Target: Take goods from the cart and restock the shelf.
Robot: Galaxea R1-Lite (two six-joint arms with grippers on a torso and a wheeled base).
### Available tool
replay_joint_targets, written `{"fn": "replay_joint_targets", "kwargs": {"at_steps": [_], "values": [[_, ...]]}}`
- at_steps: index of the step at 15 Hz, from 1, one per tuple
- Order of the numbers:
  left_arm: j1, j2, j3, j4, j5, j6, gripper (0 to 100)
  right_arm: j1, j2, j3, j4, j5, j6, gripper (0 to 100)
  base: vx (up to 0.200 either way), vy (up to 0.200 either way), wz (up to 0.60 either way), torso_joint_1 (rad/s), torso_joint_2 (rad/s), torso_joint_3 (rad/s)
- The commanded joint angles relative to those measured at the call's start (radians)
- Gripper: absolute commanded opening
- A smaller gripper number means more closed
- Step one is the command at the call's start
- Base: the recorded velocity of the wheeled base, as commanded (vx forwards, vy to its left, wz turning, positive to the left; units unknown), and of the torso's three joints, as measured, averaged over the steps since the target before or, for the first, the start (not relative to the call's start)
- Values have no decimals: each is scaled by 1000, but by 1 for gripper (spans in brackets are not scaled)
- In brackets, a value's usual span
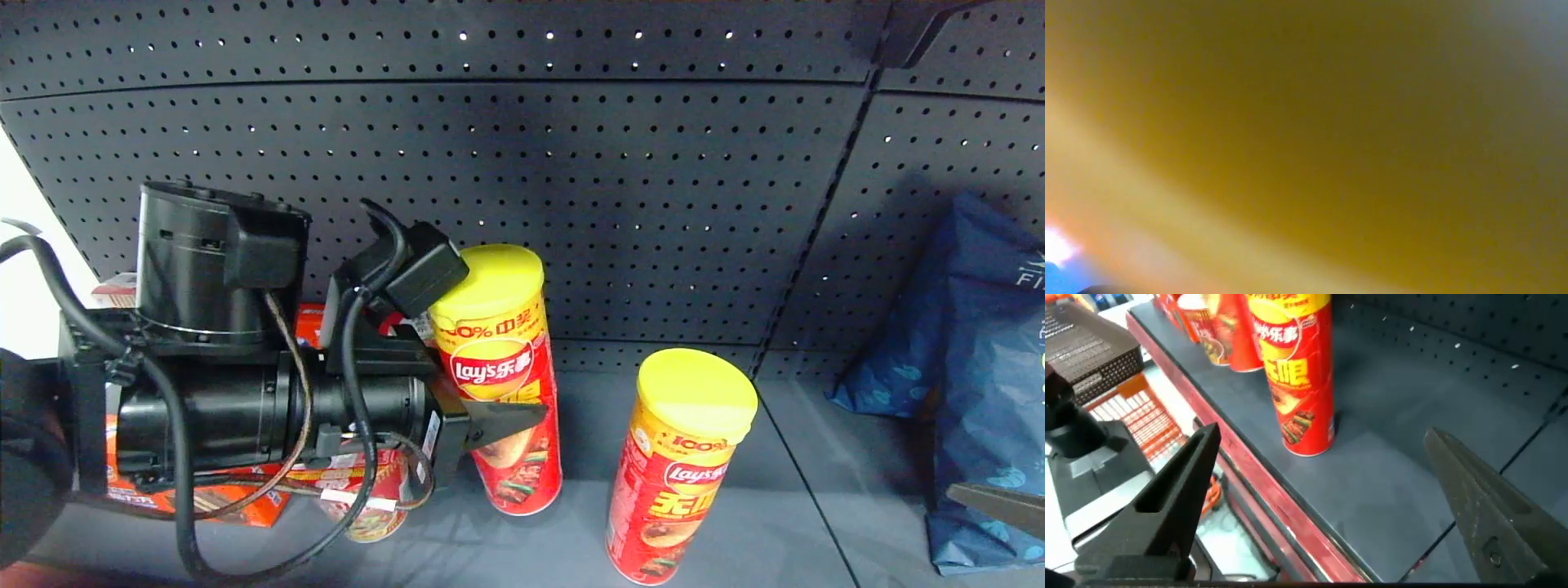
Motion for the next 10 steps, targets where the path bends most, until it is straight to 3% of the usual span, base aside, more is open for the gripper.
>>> {"fn": "replay_joint_targets", "kwargs": {"at_steps": [1,3,7,10], "values": [[26,63,-48,6,-11,1,0,-1,-20,3,-1,-2,0,100,0,0,0,0,0,0],[44,95,-68,7,-16,3,0,1,-20,-5,-1,-2,-2,100,0,0,0,0,0,0],[98,178,-125,3,-25,110,0,-33,-67,14,1,0,0,100,0,0,0,0,0,0],[92,226,-197,20,-25,141,0,-35,-73,15,3,1,0,100,0,0,0,0,0,0]]}}
